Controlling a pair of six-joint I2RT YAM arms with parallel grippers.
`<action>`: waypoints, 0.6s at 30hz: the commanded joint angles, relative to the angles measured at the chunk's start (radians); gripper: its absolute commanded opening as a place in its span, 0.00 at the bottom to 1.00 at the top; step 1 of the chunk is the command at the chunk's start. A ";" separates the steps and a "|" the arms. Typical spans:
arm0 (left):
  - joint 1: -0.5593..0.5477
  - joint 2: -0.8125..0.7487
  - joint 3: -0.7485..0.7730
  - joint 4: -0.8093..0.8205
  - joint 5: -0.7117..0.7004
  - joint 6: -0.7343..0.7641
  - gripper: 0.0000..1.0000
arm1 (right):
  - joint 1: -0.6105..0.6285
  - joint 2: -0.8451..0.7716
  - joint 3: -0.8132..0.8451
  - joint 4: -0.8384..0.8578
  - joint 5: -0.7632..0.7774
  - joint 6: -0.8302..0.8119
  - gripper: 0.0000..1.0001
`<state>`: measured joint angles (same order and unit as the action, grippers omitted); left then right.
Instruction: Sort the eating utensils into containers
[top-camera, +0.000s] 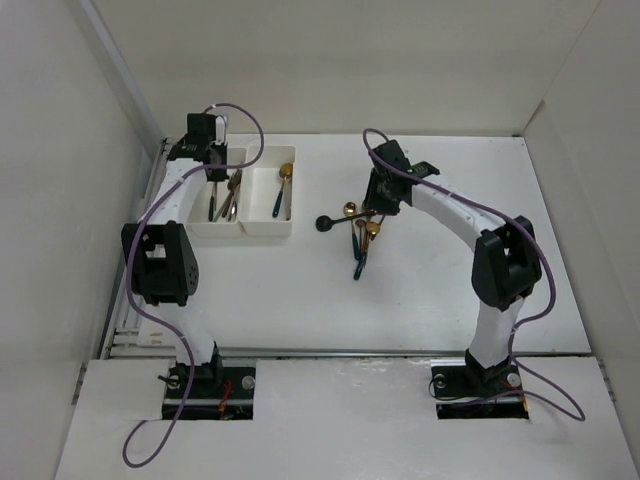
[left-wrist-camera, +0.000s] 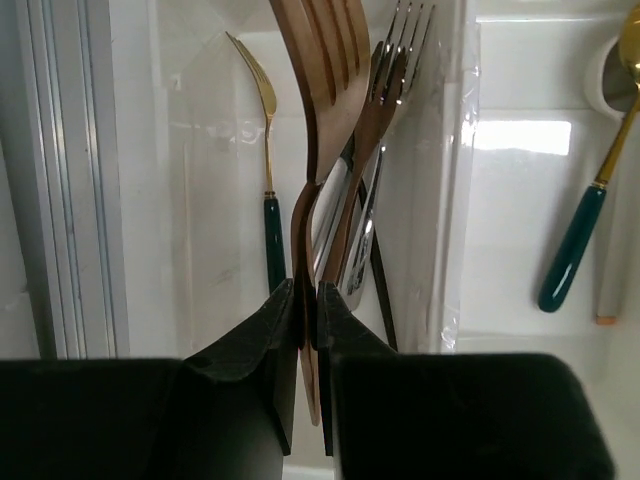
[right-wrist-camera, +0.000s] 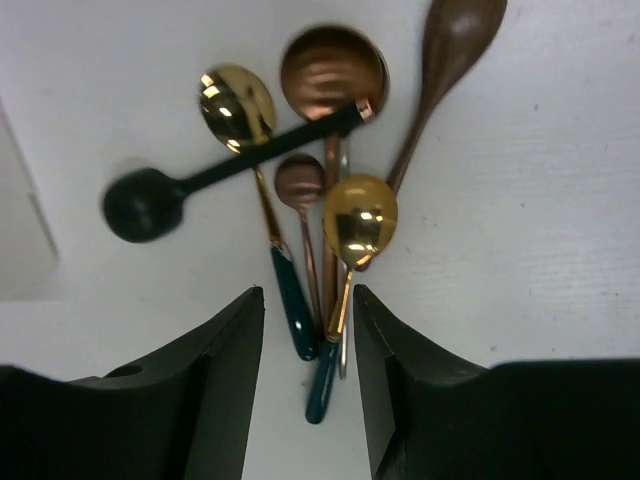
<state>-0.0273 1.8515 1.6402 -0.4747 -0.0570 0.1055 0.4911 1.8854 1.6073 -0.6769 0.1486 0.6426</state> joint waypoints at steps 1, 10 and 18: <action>-0.010 0.037 -0.010 0.077 -0.075 -0.006 0.00 | 0.017 0.017 -0.038 -0.023 -0.029 -0.001 0.47; 0.020 0.141 0.003 0.077 -0.053 -0.026 0.16 | 0.007 0.040 -0.142 -0.012 -0.058 0.011 0.43; 0.020 0.132 0.024 0.067 -0.030 -0.026 0.60 | 0.067 0.058 -0.162 -0.033 -0.021 0.011 0.45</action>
<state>-0.0082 2.0277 1.6379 -0.4152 -0.0906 0.0879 0.5159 1.9408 1.4548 -0.7059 0.1013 0.6456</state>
